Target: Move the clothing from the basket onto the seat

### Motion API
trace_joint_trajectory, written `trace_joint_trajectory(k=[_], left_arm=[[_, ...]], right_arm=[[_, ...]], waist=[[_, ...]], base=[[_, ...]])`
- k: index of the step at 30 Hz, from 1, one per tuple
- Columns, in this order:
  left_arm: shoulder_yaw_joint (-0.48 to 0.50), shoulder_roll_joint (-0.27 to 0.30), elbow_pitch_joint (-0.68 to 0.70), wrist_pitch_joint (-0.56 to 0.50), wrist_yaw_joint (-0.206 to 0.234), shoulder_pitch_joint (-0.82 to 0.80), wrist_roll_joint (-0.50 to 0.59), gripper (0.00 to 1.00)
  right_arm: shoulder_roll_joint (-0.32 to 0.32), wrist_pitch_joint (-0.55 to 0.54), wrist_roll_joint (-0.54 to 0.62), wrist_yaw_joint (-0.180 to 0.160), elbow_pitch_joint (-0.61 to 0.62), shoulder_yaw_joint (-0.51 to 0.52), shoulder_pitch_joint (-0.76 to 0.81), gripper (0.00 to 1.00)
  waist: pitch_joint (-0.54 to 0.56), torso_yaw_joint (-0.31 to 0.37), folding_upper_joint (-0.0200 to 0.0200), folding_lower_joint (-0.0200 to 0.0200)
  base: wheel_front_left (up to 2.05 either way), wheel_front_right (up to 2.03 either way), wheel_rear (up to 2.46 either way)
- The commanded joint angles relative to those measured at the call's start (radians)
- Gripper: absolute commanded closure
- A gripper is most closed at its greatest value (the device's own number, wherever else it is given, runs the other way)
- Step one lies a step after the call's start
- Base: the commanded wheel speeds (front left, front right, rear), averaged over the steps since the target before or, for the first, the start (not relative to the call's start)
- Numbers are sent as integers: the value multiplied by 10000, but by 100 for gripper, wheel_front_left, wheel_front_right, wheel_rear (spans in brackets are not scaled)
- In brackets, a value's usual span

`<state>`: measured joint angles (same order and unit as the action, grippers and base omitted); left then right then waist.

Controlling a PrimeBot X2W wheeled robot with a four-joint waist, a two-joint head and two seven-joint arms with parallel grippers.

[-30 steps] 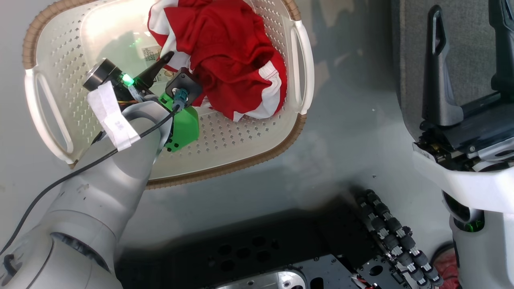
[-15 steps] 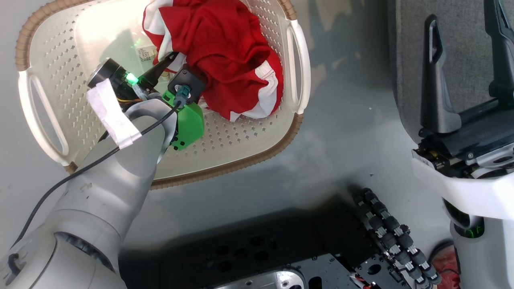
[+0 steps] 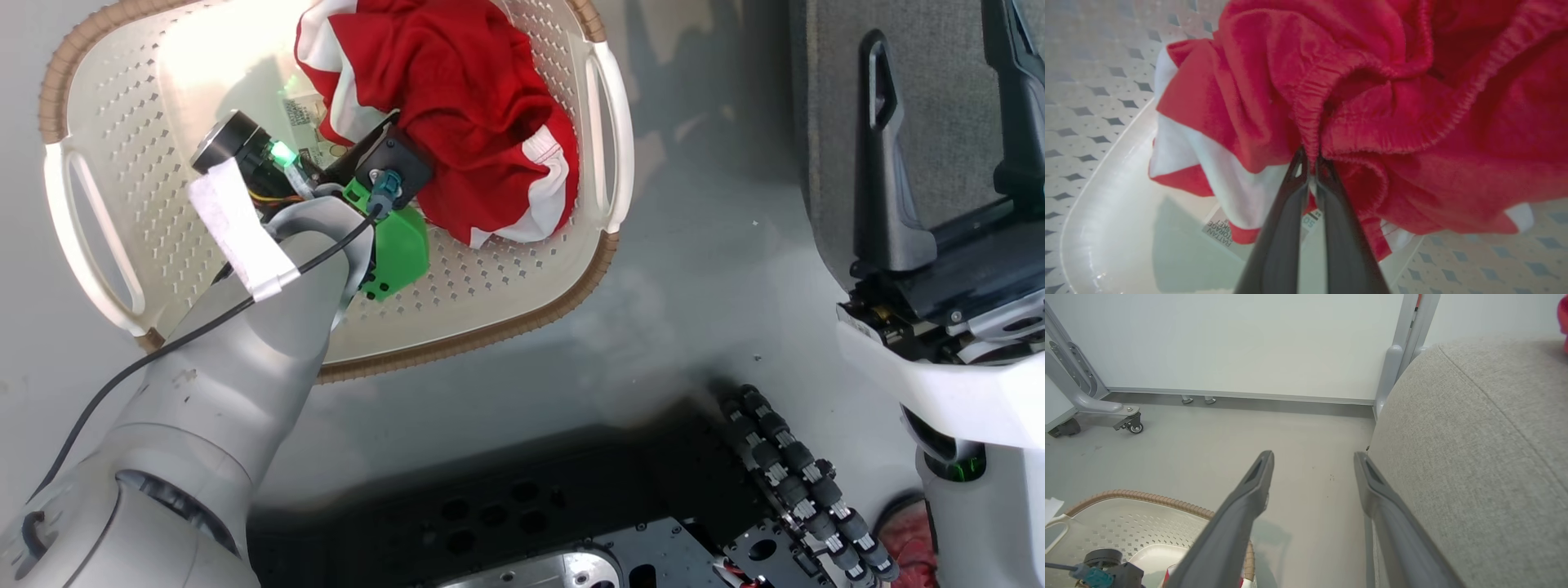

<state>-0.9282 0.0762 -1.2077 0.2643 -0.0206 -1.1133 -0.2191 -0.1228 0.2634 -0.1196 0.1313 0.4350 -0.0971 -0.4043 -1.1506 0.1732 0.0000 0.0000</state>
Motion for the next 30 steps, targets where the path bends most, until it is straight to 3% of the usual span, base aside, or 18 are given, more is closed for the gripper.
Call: trace_joint_trajectory(k=[1,8,18,24,30], left_arm=[[61,99,126,2,64,-52,-17,100],[575,449,1345,2,421,459,-231,100],[1609,823,3391,2,738,2085,-237,100],[2523,996,4392,2,1099,2914,-145,100],[3101,1185,5590,2,1172,3711,302,100]], right_arm=[[34,18,66,-10,2,-30,-173,0],[241,18,-30,-10,-161,-132,-815,0],[384,20,-36,-10,-640,22,-583,0],[332,20,-115,-10,-821,84,-474,0],[375,18,-116,-10,-1023,83,-327,0]], waist=[[38,-6,0,0],[367,33,0,0],[2262,-325,0,0],[2937,-540,0,0],[3644,-669,0,0]], base=[[0,0,0],[0,0,0],[0,0,0],[0,0,0],[0,0,0]])
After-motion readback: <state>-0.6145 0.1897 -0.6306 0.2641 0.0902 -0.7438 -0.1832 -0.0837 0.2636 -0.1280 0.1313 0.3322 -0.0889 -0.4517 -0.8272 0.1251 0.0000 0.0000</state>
